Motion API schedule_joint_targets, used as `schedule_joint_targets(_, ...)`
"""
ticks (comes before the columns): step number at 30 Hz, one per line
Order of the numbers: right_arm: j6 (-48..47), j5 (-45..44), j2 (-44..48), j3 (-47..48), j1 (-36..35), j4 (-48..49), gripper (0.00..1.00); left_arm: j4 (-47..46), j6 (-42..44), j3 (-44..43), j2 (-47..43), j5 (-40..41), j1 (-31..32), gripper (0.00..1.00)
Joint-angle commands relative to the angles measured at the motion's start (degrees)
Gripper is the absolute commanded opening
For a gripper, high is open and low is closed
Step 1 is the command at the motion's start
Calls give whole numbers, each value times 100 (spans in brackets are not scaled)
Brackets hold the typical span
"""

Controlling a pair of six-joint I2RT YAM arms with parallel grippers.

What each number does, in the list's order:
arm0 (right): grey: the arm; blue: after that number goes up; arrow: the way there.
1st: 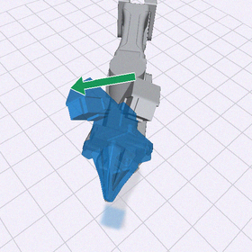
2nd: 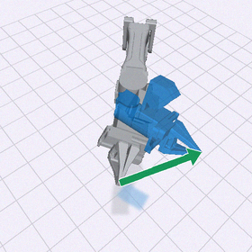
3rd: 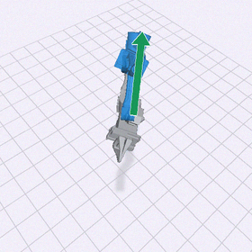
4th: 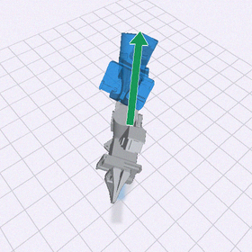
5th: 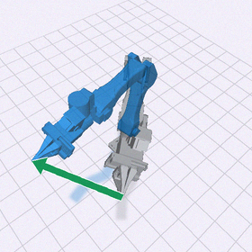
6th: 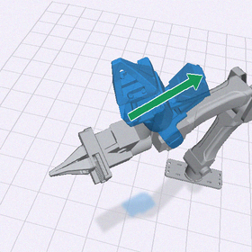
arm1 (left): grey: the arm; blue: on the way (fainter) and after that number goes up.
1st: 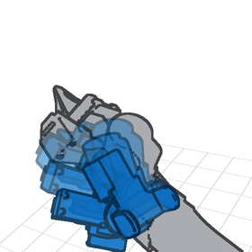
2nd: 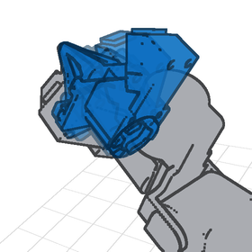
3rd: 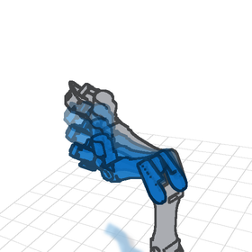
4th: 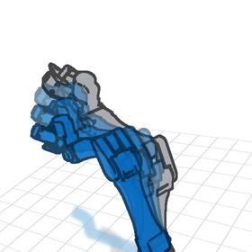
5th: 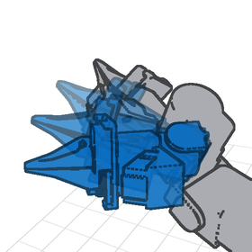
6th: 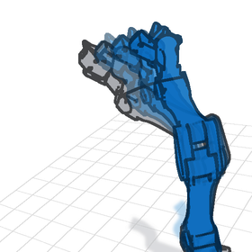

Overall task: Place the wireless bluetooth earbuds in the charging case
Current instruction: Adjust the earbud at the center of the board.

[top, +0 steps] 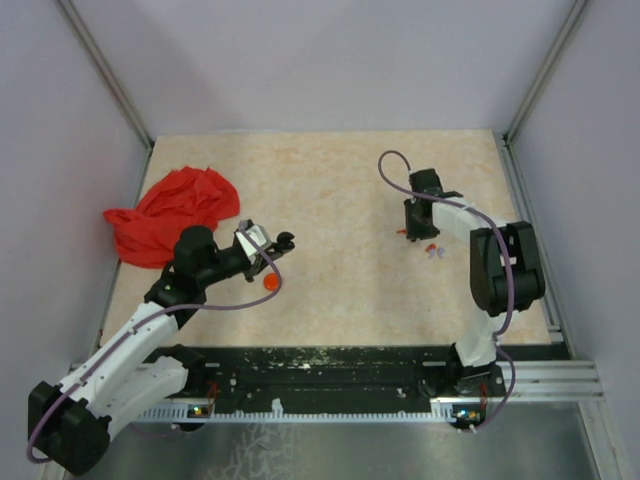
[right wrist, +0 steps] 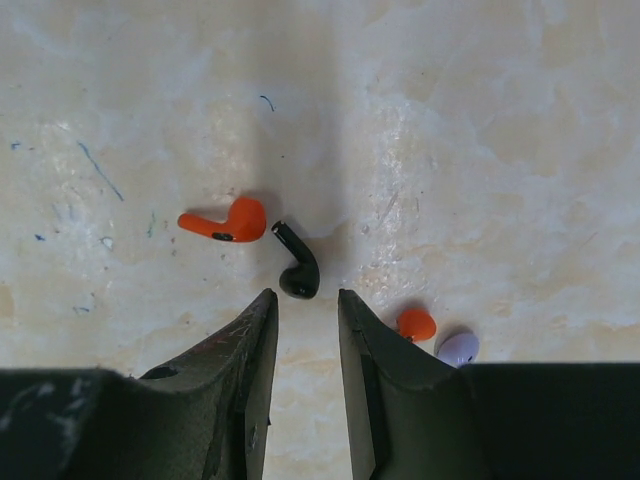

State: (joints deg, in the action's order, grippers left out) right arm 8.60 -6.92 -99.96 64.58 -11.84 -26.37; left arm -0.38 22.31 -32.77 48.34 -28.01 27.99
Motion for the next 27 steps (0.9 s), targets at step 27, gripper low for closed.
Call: schedule_joint_targets(27,-9,14,182,-125,-786,-444,15,-19,-57,-1,72,-120,-3,0)
